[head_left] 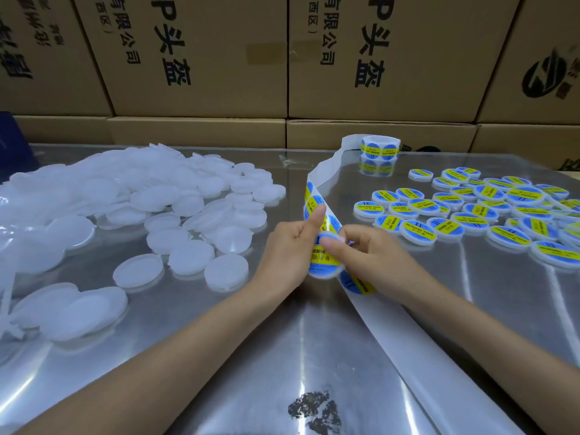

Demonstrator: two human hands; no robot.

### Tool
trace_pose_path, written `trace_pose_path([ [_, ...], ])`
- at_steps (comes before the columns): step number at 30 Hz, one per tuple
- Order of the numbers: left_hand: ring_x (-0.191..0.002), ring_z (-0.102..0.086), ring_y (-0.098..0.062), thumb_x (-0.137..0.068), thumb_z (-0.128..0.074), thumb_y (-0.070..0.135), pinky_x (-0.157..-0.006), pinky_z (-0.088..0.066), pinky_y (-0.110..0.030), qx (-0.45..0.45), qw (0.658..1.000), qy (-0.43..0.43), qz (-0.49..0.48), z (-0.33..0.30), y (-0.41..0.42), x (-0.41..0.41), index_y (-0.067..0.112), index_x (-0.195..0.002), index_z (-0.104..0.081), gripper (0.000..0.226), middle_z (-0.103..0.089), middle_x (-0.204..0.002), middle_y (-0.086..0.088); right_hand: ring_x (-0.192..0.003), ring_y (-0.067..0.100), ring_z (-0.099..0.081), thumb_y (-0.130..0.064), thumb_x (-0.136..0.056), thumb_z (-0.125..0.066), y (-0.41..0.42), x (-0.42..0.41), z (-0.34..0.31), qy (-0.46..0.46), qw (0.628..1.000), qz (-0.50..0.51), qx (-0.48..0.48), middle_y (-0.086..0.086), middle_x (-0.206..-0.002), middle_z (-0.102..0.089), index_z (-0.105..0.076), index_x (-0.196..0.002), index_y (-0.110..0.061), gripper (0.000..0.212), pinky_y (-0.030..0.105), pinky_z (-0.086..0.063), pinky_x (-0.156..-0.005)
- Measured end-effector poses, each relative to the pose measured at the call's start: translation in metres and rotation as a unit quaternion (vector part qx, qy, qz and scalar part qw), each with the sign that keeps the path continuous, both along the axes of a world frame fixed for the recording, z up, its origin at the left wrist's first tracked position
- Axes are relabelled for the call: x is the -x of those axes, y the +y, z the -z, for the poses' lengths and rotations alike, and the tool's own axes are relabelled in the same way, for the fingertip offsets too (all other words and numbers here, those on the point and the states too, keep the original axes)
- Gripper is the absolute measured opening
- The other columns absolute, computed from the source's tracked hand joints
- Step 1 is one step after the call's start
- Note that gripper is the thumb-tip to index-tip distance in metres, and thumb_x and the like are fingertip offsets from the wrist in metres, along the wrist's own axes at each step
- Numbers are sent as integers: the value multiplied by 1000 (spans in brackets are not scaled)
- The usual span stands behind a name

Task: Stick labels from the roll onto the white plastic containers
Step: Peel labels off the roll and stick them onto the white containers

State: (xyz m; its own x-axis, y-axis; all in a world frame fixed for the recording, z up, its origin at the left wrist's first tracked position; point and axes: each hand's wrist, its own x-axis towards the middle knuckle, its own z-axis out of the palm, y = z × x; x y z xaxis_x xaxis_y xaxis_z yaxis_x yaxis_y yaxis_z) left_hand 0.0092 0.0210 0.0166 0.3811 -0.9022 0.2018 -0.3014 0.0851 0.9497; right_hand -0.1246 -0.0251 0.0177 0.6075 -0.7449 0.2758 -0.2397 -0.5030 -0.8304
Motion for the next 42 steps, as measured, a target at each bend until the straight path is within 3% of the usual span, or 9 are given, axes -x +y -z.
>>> trace_pose_path([
  [8, -67, -64, -3, -90, -53, 50, -56, -48, -15, 78, 993, -53, 72, 4, 2, 14, 30, -88, -58, 22, -64, -73, 18, -36, 3, -27, -25, -103, -29, 8, -2, -5, -78, 995, 40, -51, -11, -37, -34, -40, -59, -13, 46, 15, -24, -38],
  [14, -65, -61, -11, -101, -33, 34, -65, -51, -33, 73, 979, -173, 75, -7, 5, -4, 16, -96, -53, 28, -64, -74, 5, -33, 4, -27, -34, -100, -39, -2, 1, -10, -56, 992, 71, -84, -8, -36, -33, -39, -57, -14, 47, 12, -25, -37],
  [18, -97, -56, -25, -97, -31, 47, -80, -46, -40, -49, 904, -420, -59, -12, 5, -32, 19, -114, -49, 37, -63, -101, 0, -35, 3, -49, -42, -98, -42, -24, 18, -11, -145, 946, 191, -218, -8, -46, -59, -55, -69, -13, 42, 13, -37, -38],
  [22, -114, -45, -31, -98, -38, 43, -84, -41, -38, -169, 810, -543, -142, -11, 6, -47, 12, -123, -48, 41, -51, -123, -8, -72, 4, -69, -32, -99, -44, -41, 38, -12, -218, 891, 158, -365, -3, -101, -71, -56, -115, -11, 29, 17, -50, -54],
  [25, -116, -43, -31, -99, -35, 43, -78, -34, -35, -244, 779, -559, -148, -7, 8, -50, 12, -123, -47, 42, -47, -126, -8, -75, 8, -69, -19, -98, -47, -46, 44, -12, -165, 891, 145, -398, 5, -104, -69, -57, -118, -8, 25, 18, -52, -53],
  [29, -113, -49, -30, -100, -36, 35, -83, -40, -36, -244, 783, -562, -109, -6, 7, -48, 13, -119, -50, 33, -48, -123, -8, -68, 11, -68, -20, -93, -54, -38, 35, -10, -70, 948, 134, -279, -4, -78, -74, -66, -95, -16, 13, 20, -52, -60],
  [35, -113, -51, -23, -97, -41, 16, -92, -44, -39, -134, 849, -511, 21, -6, 4, -40, 17, -117, -57, 26, -52, -123, -1, -67, -11, -48, -25, -76, -73, -27, 28, -15, 80, 972, 145, 167, -12, -78, -59, -63, -66, -32, 15, 6, -36, -59],
  [39, -116, -50, -15, -94, -51, 26, -95, -42, -35, -58, 881, -466, 56, -4, 4, -34, 24, -120, -58, 27, -54, -126, 7, -91, -1, -52, -40, -73, -75, -28, 38, -24, 269, 958, -42, 91, -13, -104, -59, -64, -90, -45, 21, 13, -43, -76],
  [42, -118, -48, -7, -86, -61, 45, -98, -40, -28, -29, 894, -435, 100, 0, 5, -26, 28, -127, -54, 45, -54, -128, 13, -75, -8, -48, -42, -74, -74, -29, 44, -21, 332, 935, -118, 31, -25, -96, -51, -47, -116, -54, 51, 8, -39, -67],
])
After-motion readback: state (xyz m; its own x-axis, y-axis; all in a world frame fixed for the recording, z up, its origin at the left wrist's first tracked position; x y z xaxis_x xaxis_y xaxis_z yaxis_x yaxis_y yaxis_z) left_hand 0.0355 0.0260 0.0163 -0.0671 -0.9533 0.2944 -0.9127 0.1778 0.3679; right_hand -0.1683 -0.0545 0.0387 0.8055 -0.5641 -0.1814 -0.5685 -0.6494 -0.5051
